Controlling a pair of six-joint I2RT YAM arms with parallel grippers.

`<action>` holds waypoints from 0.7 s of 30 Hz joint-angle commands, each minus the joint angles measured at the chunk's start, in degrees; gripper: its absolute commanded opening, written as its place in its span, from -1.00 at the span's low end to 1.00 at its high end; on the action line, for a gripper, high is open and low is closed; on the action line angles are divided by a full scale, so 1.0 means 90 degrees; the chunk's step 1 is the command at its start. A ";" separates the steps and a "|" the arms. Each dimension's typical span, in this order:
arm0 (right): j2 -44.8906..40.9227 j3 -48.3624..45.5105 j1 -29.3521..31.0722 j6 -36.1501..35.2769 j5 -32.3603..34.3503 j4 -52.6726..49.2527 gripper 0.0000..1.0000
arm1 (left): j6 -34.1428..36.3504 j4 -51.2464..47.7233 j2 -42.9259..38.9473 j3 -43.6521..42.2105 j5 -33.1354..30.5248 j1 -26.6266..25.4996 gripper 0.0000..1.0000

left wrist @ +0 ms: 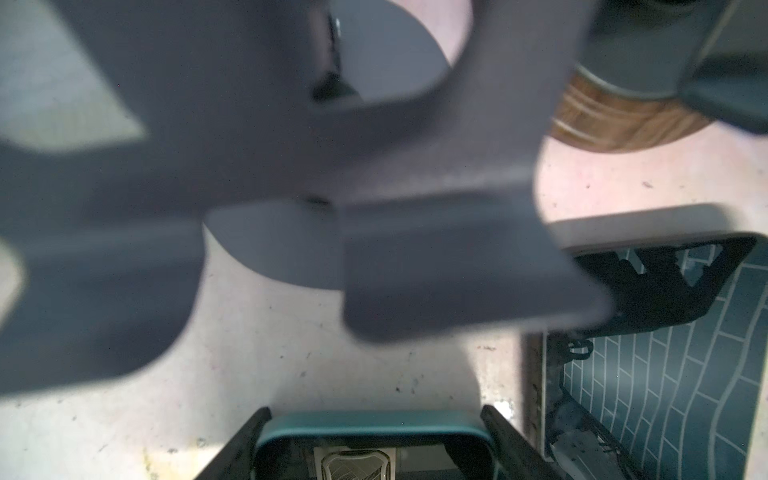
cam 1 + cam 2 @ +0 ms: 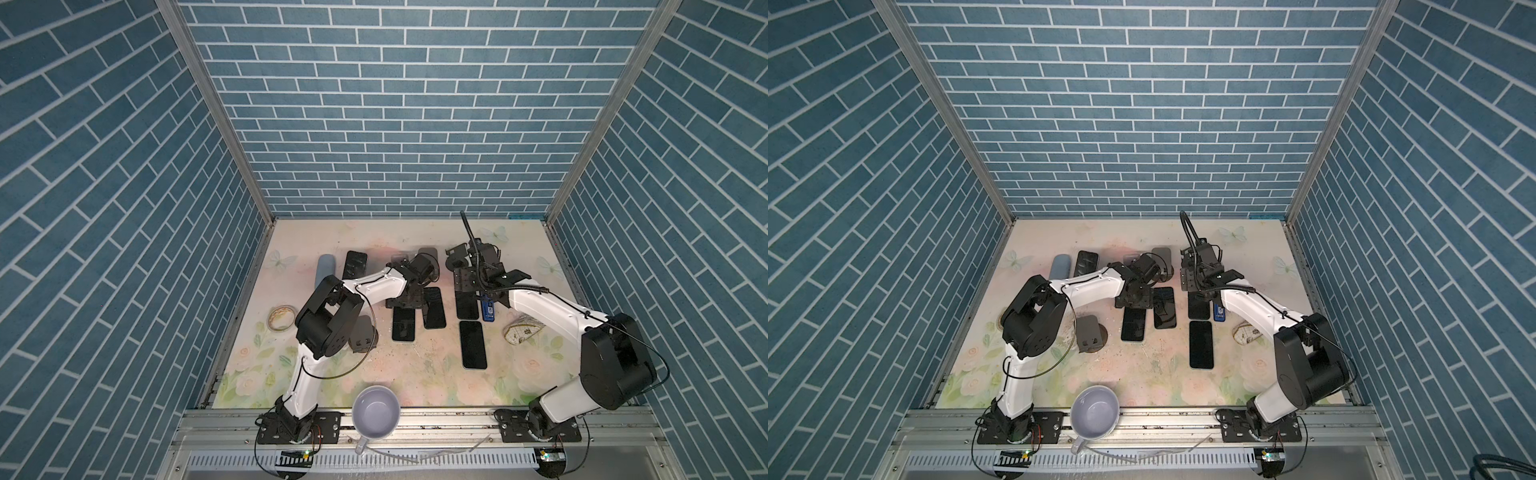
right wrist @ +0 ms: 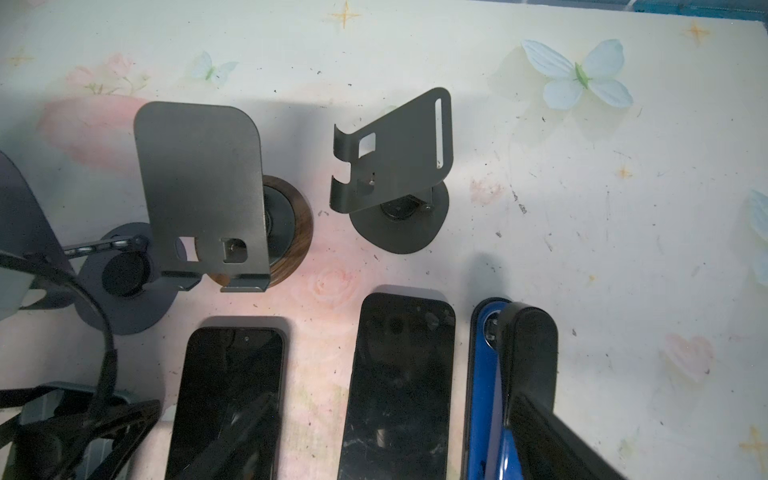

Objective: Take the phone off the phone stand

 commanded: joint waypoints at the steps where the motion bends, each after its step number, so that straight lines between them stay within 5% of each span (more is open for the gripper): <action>1: -0.0146 -0.0115 -0.0039 0.0073 -0.0006 0.0056 0.76 | 0.0066 -0.0126 0.0198 0.0131 -0.0060 0.0057 0.01; 21: -0.0055 -0.0081 -0.0045 0.0112 -0.0052 0.0057 0.76 | 0.0143 -0.0067 0.0335 0.0228 0.0036 0.0165 0.44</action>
